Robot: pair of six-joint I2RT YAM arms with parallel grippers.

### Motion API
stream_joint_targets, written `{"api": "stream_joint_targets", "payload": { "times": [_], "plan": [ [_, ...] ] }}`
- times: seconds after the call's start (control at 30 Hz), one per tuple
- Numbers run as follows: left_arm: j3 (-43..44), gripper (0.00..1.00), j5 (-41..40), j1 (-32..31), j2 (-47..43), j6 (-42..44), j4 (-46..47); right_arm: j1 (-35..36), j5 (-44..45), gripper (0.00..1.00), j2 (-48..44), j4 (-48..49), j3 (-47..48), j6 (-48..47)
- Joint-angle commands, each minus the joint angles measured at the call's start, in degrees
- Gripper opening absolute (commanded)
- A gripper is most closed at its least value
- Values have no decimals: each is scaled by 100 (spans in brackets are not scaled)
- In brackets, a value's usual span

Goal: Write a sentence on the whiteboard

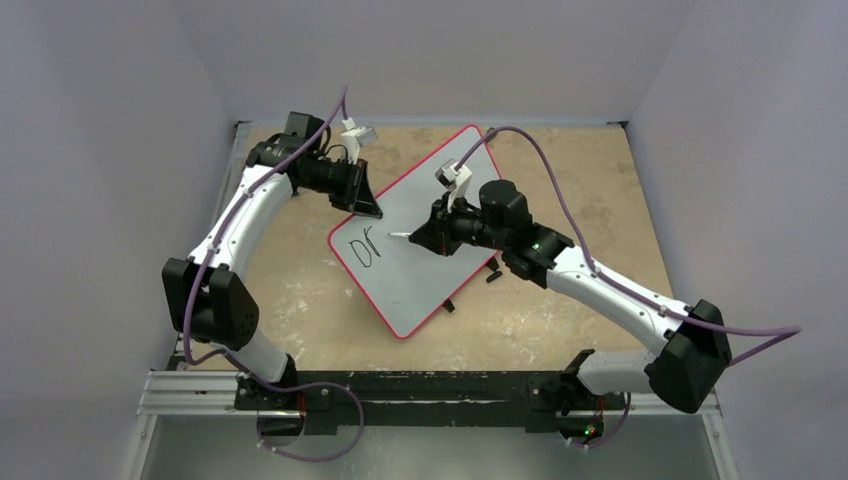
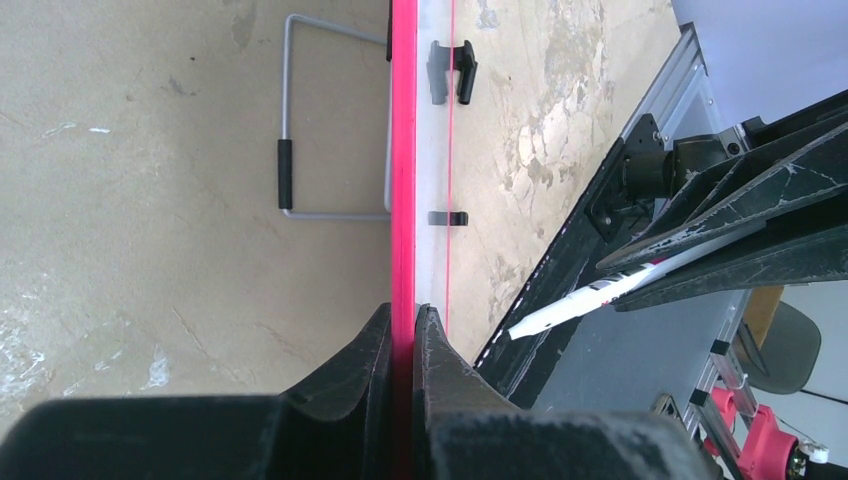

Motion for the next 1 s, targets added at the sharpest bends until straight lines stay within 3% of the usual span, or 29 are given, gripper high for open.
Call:
{"api": "stream_joint_targets", "payload": {
  "times": [0.0, 0.97],
  "plan": [
    [-85, 0, -549, -101, -158, 356, 269, -13, -67, 0, -109, 396, -35, -166],
    [-67, 0, -524, -122, -188, 369, 256, -7, -476, 0, 487, 766, 15, -103]
  ]
}}
